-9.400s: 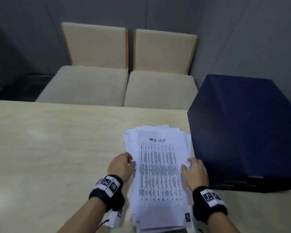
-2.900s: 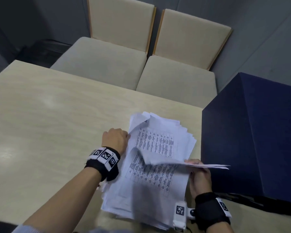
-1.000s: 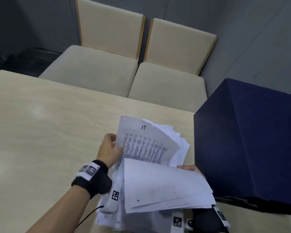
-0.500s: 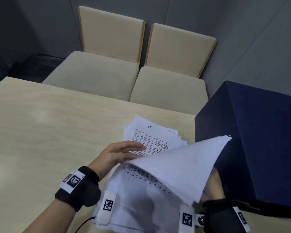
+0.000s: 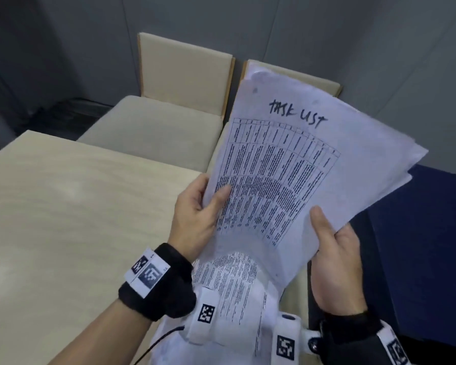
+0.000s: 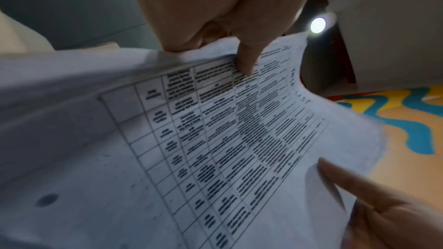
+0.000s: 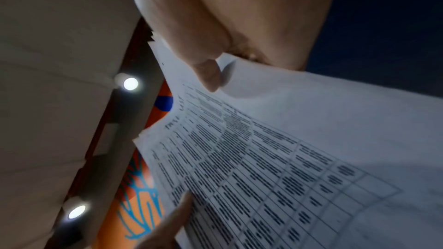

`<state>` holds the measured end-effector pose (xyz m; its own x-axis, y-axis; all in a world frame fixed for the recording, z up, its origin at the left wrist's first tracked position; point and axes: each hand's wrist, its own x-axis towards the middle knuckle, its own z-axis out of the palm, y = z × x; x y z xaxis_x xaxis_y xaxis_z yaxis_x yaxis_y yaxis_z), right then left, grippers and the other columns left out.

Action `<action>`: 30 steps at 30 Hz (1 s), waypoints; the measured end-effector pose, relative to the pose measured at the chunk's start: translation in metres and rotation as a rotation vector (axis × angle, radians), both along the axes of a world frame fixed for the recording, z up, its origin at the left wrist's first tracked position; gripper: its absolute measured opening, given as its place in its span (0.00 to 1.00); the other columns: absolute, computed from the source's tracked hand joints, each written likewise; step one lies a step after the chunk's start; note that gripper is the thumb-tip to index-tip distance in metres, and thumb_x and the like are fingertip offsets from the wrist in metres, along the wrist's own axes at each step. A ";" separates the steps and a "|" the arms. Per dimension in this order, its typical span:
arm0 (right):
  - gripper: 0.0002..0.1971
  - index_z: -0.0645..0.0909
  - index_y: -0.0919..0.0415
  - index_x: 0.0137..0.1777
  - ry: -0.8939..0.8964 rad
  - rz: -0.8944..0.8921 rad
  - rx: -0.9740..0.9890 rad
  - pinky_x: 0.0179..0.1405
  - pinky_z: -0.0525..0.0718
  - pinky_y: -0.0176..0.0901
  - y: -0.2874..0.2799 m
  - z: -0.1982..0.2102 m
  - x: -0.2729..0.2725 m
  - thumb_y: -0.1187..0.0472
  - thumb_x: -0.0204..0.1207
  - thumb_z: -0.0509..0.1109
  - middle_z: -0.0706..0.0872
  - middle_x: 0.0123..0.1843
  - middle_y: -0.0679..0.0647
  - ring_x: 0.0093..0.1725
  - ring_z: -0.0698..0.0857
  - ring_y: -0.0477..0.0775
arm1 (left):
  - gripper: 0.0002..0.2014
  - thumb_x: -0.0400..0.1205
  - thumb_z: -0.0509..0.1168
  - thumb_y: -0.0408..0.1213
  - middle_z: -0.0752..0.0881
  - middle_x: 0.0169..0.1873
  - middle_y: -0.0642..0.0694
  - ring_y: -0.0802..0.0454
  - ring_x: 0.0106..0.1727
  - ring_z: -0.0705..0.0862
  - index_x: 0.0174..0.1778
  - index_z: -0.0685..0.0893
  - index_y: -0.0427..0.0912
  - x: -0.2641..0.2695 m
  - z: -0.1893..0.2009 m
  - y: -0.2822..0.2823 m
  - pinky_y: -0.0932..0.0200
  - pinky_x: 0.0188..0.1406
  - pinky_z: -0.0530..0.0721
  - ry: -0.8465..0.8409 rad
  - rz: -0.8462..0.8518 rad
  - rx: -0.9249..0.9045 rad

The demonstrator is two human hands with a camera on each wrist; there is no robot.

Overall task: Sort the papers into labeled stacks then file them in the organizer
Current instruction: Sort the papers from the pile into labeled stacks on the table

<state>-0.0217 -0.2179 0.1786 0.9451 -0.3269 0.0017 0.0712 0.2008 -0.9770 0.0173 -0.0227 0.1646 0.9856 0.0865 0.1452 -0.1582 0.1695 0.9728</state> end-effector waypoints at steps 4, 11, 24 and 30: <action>0.19 0.82 0.58 0.67 0.079 -0.109 -0.095 0.59 0.85 0.37 0.003 -0.046 0.000 0.62 0.76 0.75 0.91 0.57 0.44 0.59 0.88 0.45 | 0.27 0.74 0.75 0.49 0.84 0.57 0.53 0.56 0.56 0.86 0.63 0.71 0.46 0.003 -0.039 0.010 0.57 0.56 0.84 0.103 0.029 0.276; 0.25 0.83 0.61 0.66 0.455 -0.070 -0.072 0.67 0.83 0.59 0.017 -0.149 -0.001 0.54 0.71 0.81 0.91 0.58 0.52 0.58 0.89 0.53 | 0.11 0.86 0.62 0.44 0.84 0.44 0.47 0.51 0.40 0.84 0.54 0.67 0.43 0.007 -0.127 -0.003 0.52 0.40 0.87 0.305 -0.044 0.708; 0.09 0.86 0.57 0.56 0.254 0.283 -0.167 0.55 0.85 0.39 0.093 -0.093 0.020 0.55 0.82 0.68 0.92 0.53 0.46 0.52 0.89 0.39 | 0.18 0.89 0.55 0.41 0.81 0.67 0.40 0.44 0.66 0.81 0.75 0.69 0.44 -0.017 -0.112 0.118 0.53 0.66 0.77 0.364 0.040 0.626; 0.20 0.84 0.68 0.51 0.505 0.421 -0.140 0.47 0.90 0.50 0.155 -0.142 0.028 0.50 0.86 0.60 0.92 0.45 0.63 0.44 0.91 0.60 | 0.10 0.88 0.55 0.38 0.87 0.53 0.39 0.41 0.52 0.85 0.64 0.76 0.46 -0.027 -0.132 0.261 0.46 0.56 0.83 0.485 0.304 0.739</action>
<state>0.0058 -0.0630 0.0365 0.8878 0.0411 -0.4584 -0.4580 -0.0197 -0.8887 -0.0102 0.2388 0.0324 0.9029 0.4007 -0.1553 0.3577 -0.5005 0.7884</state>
